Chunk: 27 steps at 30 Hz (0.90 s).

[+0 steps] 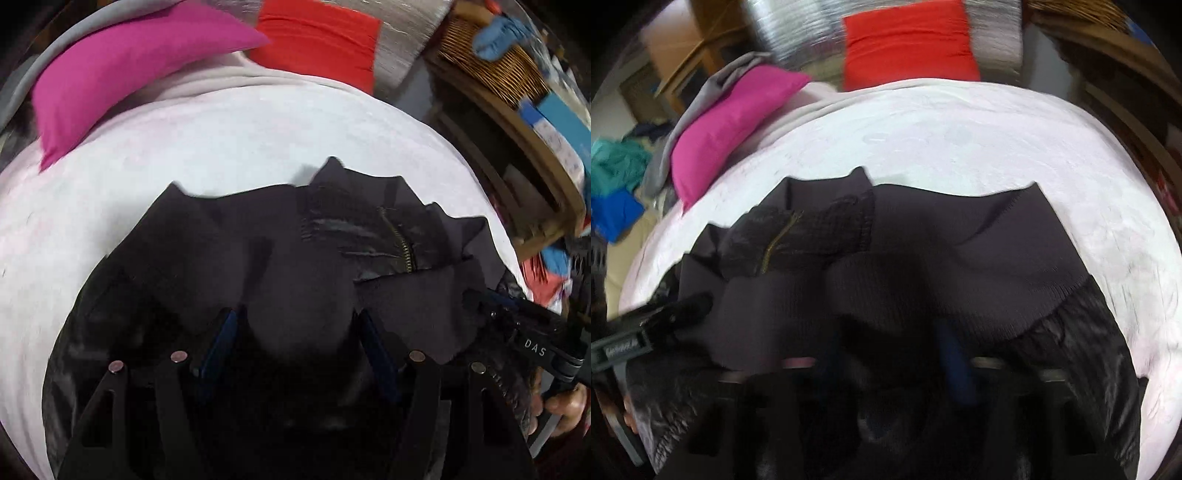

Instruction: Fold large clothes

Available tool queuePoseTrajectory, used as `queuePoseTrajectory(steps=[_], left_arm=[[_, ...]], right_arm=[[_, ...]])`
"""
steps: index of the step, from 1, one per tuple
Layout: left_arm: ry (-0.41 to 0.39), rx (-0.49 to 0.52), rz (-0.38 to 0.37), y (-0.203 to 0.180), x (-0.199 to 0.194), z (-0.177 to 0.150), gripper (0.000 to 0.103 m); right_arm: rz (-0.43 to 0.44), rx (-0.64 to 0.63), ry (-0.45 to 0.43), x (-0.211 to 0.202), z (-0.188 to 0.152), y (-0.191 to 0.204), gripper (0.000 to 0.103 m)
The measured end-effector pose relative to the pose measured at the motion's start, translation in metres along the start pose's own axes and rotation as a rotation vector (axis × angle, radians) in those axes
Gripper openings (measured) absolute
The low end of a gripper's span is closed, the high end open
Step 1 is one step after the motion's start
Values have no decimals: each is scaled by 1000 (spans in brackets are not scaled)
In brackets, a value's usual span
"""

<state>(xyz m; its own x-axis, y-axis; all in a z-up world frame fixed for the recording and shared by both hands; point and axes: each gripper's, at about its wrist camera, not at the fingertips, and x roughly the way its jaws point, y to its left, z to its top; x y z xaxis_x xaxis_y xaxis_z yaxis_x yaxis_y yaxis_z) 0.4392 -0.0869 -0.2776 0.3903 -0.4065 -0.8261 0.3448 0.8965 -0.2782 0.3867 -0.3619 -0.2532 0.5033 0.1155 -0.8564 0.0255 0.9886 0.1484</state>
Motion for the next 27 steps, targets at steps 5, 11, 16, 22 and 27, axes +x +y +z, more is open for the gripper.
queuePoseTrajectory(steps=[5,11,16,22,27], left_arm=[[-36,64,-11,-11,0,8,14],[-137,62,-17,-14,-10,29,9],[-205,54,20,-19,-2,47,9],[-152,51,91,-15,41,52,10],[-150,39,57,-12,30,49,27]], right_arm=[[21,27,-77,-18,3,-1,9],[41,123,-213,-40,17,-17,9],[27,216,-253,-34,25,-32,9],[29,312,-153,14,33,-50,9],[116,378,-122,9,29,-63,32]])
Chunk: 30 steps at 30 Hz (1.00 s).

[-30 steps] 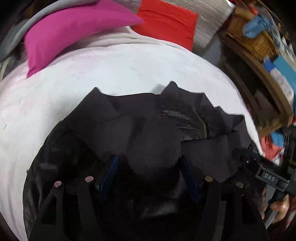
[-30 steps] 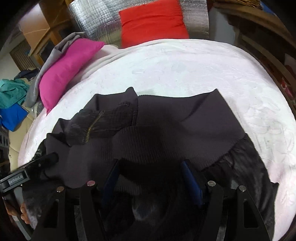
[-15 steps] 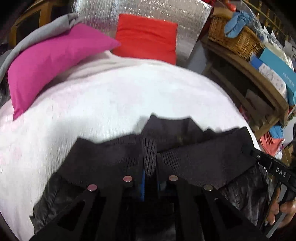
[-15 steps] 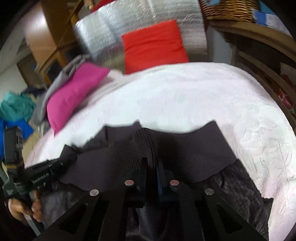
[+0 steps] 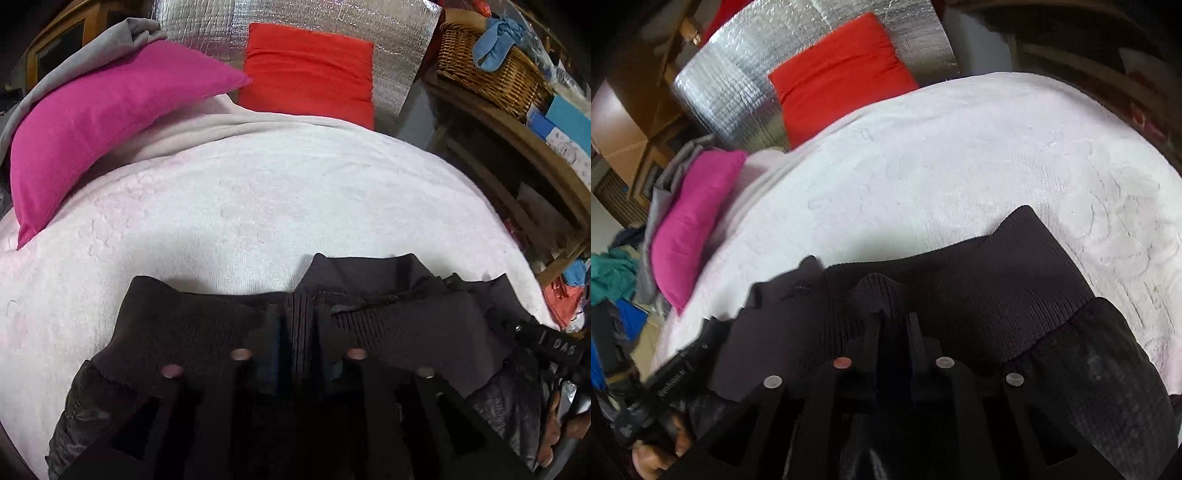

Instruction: Fold large clothes

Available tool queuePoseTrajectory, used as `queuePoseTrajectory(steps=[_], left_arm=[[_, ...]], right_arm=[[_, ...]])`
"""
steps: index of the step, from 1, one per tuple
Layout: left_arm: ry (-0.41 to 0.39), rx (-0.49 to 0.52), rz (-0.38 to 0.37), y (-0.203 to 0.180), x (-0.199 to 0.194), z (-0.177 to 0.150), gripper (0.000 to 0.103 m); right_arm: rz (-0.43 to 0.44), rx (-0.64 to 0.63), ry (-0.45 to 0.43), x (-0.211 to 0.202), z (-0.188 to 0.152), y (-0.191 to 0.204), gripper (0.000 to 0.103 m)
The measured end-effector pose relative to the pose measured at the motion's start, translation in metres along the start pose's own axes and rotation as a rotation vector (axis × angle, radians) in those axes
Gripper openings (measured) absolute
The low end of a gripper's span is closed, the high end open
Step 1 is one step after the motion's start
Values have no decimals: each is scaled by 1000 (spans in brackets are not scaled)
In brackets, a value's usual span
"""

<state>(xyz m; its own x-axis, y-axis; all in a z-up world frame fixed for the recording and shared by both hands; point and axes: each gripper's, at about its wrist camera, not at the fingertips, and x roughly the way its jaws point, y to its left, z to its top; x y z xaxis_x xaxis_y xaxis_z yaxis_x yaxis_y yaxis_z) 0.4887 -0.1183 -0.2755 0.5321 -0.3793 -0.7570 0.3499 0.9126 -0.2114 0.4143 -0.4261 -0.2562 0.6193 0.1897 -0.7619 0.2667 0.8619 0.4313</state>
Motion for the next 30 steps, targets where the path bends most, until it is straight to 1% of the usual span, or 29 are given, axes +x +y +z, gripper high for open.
queuePoseTrajectory(steps=[1,2,3,5,6,7,9,11,12,14,16,18,19,21,22,23,24,25,27,28,29,30], left_arm=[[8,1,-3,1,-5,0,40],[20,1,-4,1,-12,-1,53],[23,0,-7,1,-17,0,56],[4,-3,-33,6,-37,-1,57],[-11,-8,-48,10,-49,-2,57],[-22,-14,-56,14,-57,-2,59],[-50,-35,-64,29,-79,-4,64],[-74,-81,-50,53,-97,-10,69],[-73,-106,-43,65,-102,-12,69],[-57,-188,-21,98,-105,-20,70],[-21,-273,-12,125,-102,-26,70],[15,-346,-25,146,-96,-33,70],[34,-391,-50,158,-91,-36,70],[70,-432,-86,166,-83,-41,70],[104,-450,-114,169,-74,-42,70],[123,-454,-137,168,-69,-43,70],[145,-448,-167,166,-62,-43,70],[159,-440,-184,163,-57,-44,70],[148,-436,-190,159,-52,-44,70],[124,-433,-203,156,-51,-42,69],[108,-424,-214,153,-51,-39,61],[103,-410,-210,148,-52,-37,54]], right_arm=[[17,21,2,-8,1,-3,40],[43,45,-8,-20,2,-9,61],[71,64,-40,-36,2,-17,73],[97,77,-118,-67,2,-29,73],[94,86,-155,-83,1,-38,73],[86,95,-175,-93,1,-46,73],[62,125,-186,-104,0,-66,73],[51,159,-173,-104,1,-82,73],[51,174,-159,-102,1,-90,73],[58,200,-123,-94,1,-102,73],[60,204,-77,-84,1,-103,72],[40,189,-33,-71,0,-101,72],[27,174,-16,-65,-1,-96,72],[-29,126,16,-53,-3,-88,71],[-52,110,20,-50,-4,-84,70],[-76,93,25,-47,-5,-80,60],[-100,85,26,-45,-6,-78,48],[-126,78,29,-43,-7,-77,44],[-147,73,12,-46,-7,-75,28],[-150,74,-3,-48,-6,-75,25],[-147,78,-24,-52,-5,-76,22],[-146,82,-45,-57,-3,-77,20]])
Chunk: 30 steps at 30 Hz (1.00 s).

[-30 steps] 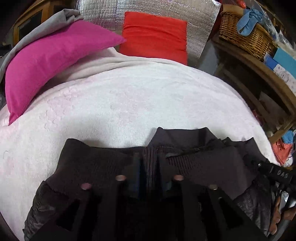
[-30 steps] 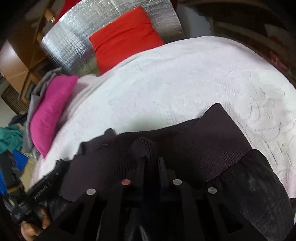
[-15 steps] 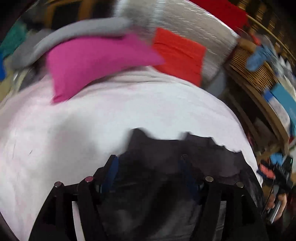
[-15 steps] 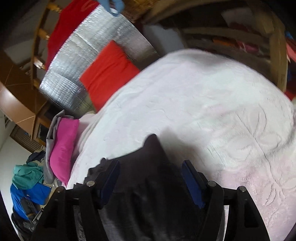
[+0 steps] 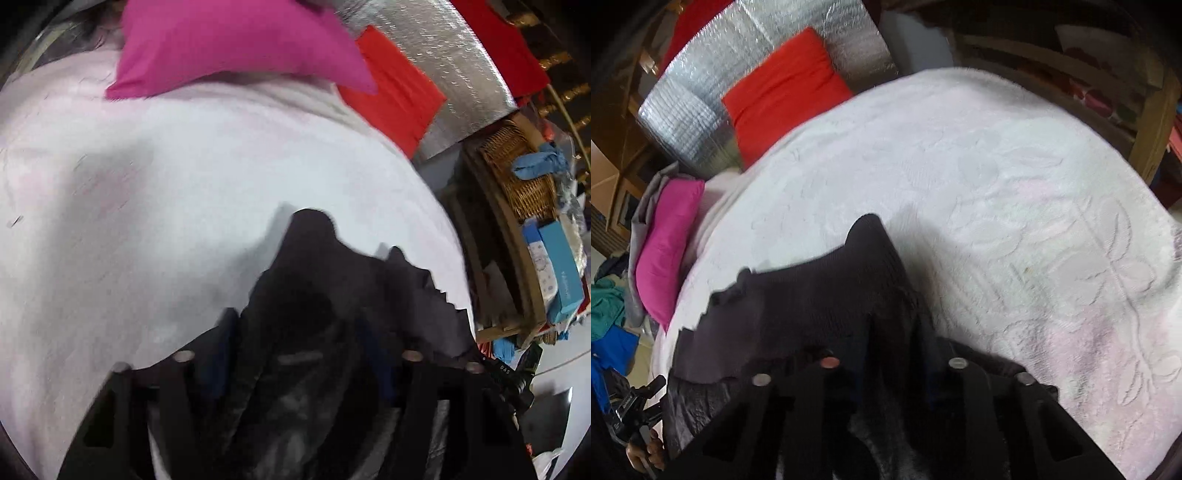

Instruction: Fold large clothes

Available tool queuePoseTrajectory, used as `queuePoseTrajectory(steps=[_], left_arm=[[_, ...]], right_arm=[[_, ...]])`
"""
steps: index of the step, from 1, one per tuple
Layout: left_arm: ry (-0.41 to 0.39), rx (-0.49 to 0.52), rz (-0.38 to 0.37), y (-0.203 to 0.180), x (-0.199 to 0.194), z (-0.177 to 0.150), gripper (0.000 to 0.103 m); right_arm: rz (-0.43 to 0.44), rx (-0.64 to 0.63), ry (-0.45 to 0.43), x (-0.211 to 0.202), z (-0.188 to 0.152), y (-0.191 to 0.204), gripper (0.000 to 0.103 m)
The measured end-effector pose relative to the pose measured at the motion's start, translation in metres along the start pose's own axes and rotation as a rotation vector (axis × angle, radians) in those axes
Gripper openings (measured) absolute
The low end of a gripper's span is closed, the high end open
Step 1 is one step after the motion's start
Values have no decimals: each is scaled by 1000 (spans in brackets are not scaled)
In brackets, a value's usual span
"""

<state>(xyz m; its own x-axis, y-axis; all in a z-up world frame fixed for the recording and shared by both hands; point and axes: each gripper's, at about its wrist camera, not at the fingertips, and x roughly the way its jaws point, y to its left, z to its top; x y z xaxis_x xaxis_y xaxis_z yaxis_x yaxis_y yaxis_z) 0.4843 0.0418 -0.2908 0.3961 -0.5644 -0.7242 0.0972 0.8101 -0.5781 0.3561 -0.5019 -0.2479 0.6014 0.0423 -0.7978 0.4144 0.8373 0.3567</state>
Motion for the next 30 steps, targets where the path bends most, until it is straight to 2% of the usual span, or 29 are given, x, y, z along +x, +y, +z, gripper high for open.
queuePoseTrajectory(steps=[1,2,4,7,10,12,14,16,17,18,19,21,22,23,30], left_arm=[[-11,26,16,-7,1,0,39],[-29,68,36,-16,3,0,31],[-50,101,48,-25,6,1,26],[-107,105,54,-32,6,3,23],[-138,92,137,-28,11,4,23],[-117,58,153,-18,18,5,23],[-93,24,141,-11,21,4,24],[-101,18,141,-11,14,2,26],[-104,15,141,-12,9,0,29],[-111,13,140,-12,2,-3,30],[-124,11,134,-13,-6,-5,33],[-153,10,114,-13,-23,-9,45],[-165,11,107,-13,-30,-12,54],[-175,16,103,-12,-41,-16,57],[-123,37,99,12,-80,-51,61]], right_arm=[[-3,3,-16,-3,1,-1,19],[-7,6,-36,-7,2,-2,19],[-18,14,-64,-12,4,-4,18],[-32,36,-66,-13,4,-12,18],[-18,85,-10,1,3,-28,18],[6,102,27,9,2,-33,23],[38,123,36,6,2,-37,25],[77,145,44,-2,1,-42,32],[96,155,43,-9,0,-46,44],[111,165,31,-17,-1,-50,63],[127,176,3,-27,-2,-54,69],[146,202,-52,-48,-6,-66,70],[157,214,-60,-54,-7,-70,70],[179,232,-65,-63,-12,-79,70],[281,297,-39,-95,-47,-126,70]])
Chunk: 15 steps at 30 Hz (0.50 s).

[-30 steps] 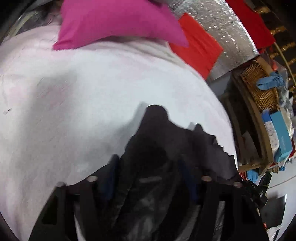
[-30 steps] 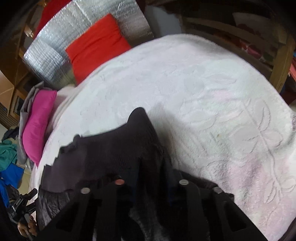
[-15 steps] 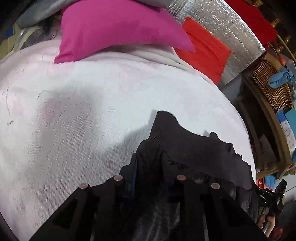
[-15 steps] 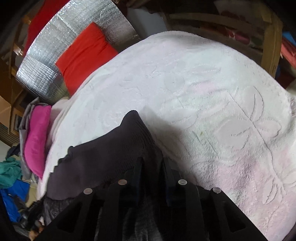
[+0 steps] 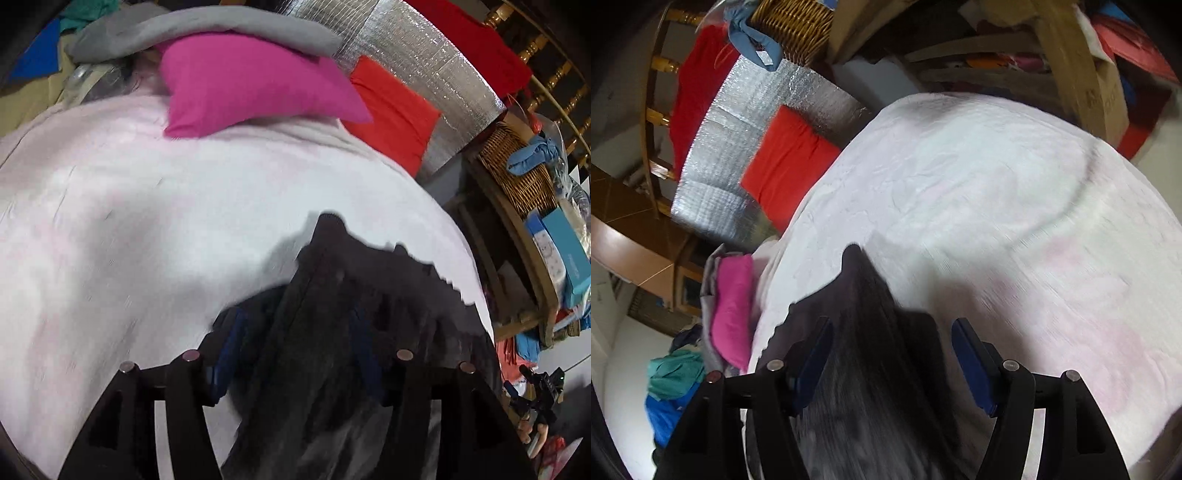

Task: Fold large clothes
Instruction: 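Lower the fold onto the jacket and open both tools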

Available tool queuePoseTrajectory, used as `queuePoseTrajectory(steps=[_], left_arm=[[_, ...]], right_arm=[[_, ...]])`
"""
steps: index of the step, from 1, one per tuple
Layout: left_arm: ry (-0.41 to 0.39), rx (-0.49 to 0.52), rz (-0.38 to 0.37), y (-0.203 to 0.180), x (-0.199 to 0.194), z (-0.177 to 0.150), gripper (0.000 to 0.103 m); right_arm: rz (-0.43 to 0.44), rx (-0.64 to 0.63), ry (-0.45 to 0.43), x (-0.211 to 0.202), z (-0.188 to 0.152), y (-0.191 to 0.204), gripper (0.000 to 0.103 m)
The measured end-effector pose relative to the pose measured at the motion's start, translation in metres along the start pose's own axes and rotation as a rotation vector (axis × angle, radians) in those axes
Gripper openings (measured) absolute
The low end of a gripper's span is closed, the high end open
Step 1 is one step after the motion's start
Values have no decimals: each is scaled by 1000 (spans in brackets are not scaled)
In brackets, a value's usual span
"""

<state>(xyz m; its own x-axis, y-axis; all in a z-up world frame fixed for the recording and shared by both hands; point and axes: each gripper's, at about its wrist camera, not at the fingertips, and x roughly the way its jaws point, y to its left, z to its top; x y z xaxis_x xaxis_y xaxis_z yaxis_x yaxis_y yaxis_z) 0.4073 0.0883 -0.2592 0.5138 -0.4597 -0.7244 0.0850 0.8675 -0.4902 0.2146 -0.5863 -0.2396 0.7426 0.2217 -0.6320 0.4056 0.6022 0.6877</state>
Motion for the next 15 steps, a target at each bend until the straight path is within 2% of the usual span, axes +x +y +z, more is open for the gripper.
queuePoseTrajectory(steps=[5,9,11,13,14,15], left_arm=[[57,-80,-69,30,-12,-22,63],[71,-89,-63,37,-18,-36,63],[103,-71,-62,33,-15,-45,65],[140,-40,-42,27,-6,-52,65],[147,-31,-33,25,-1,-54,65],[150,-19,-28,22,2,-56,65]], right_arm=[[36,59,96,-1,-15,-33,70],[68,37,133,2,-24,-32,70],[91,6,173,9,-29,-24,70],[44,-25,194,18,-35,-17,70],[-7,-51,197,24,-39,-13,69],[-53,-88,211,31,-43,-8,60]])
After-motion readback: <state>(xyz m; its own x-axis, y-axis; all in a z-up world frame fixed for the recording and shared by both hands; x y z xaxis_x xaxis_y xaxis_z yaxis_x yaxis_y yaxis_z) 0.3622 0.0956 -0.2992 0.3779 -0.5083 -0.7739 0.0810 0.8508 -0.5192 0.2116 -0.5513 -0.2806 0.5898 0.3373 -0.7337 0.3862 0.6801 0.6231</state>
